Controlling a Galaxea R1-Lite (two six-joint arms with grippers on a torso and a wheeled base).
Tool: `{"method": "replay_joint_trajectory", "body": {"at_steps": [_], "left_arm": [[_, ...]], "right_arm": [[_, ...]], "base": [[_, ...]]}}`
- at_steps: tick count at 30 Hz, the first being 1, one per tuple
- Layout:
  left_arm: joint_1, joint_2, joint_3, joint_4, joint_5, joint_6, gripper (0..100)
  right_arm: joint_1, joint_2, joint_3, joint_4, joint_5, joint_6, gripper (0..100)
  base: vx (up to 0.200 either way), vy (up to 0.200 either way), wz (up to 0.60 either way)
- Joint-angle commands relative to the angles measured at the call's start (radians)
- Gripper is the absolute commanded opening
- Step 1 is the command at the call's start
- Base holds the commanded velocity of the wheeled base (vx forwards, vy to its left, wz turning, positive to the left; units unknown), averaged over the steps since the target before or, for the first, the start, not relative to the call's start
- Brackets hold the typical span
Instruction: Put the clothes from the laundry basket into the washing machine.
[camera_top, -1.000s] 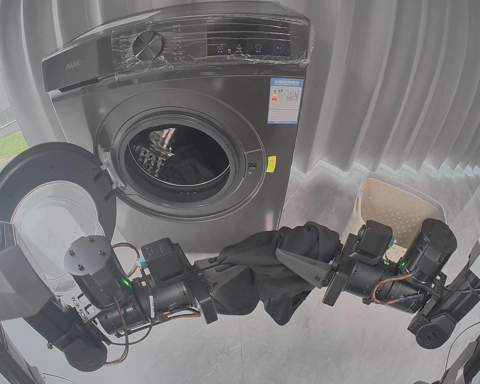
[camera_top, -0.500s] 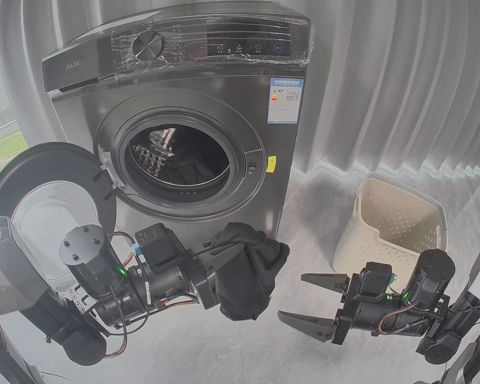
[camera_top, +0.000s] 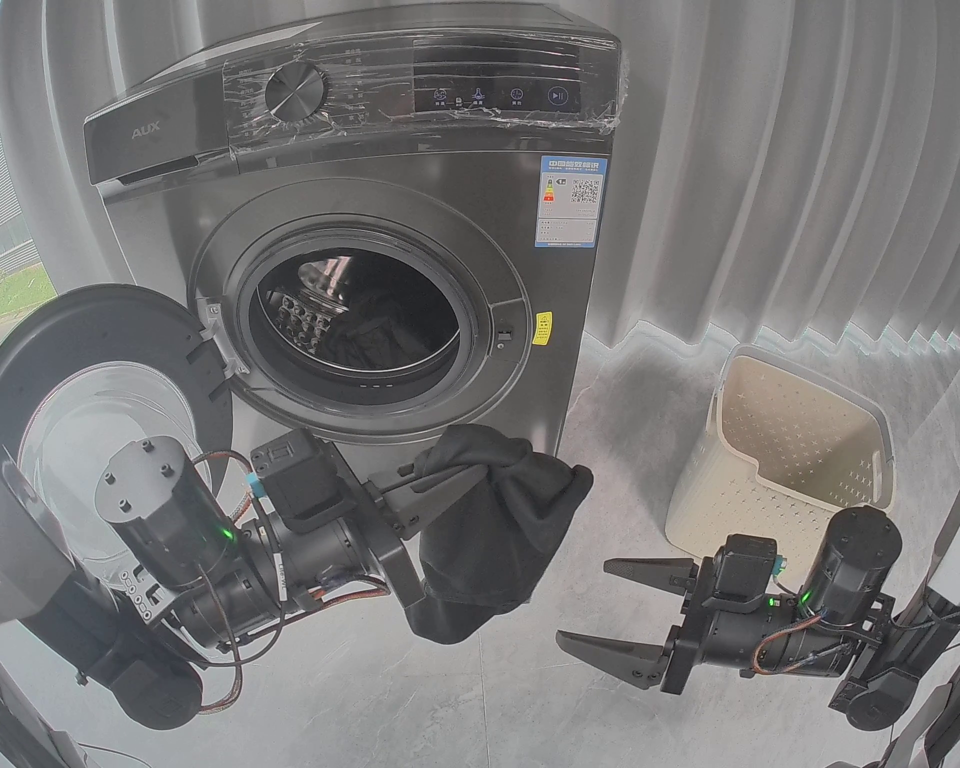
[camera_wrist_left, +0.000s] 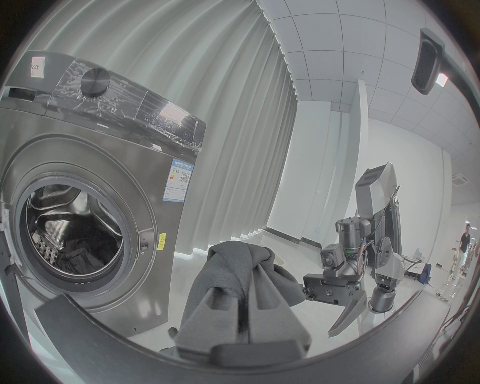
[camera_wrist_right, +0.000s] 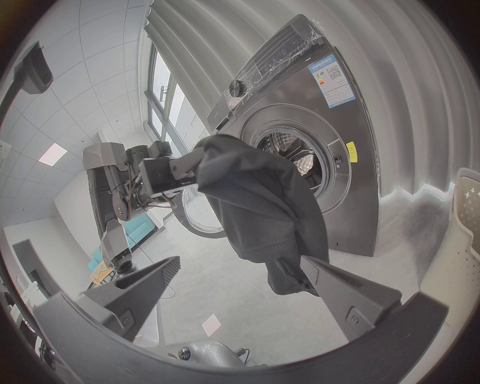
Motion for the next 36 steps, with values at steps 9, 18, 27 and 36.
{"method": "replay_joint_trajectory", "body": {"at_steps": [9,18,27,36], "left_arm": [[-0.001,-0.046,-0.017,0.000,-0.006,0.000,0],[-0.004,-0.075,-0.017,0.000,-0.016,-0.009,0],[-0.004,-0.096,-0.025,0.000,-0.022,-0.014,0],[-0.006,-0.104,-0.024,0.000,-0.022,-0.029,0]], "right_arm": [[-0.112,0.139,-0.117,-0.001,-0.019,0.000,100],[-0.185,0.214,-0.214,-0.001,-0.011,-0.009,100],[-0.173,0.314,-0.300,-0.001,0.055,-0.027,100],[-0.176,0.375,-0.421,-0.001,0.082,-0.049,100]], "base": [[0.000,0.000,0.00],[0.000,0.000,0.00],[0.000,0.000,0.00],[0.000,0.000,0.00]]}}
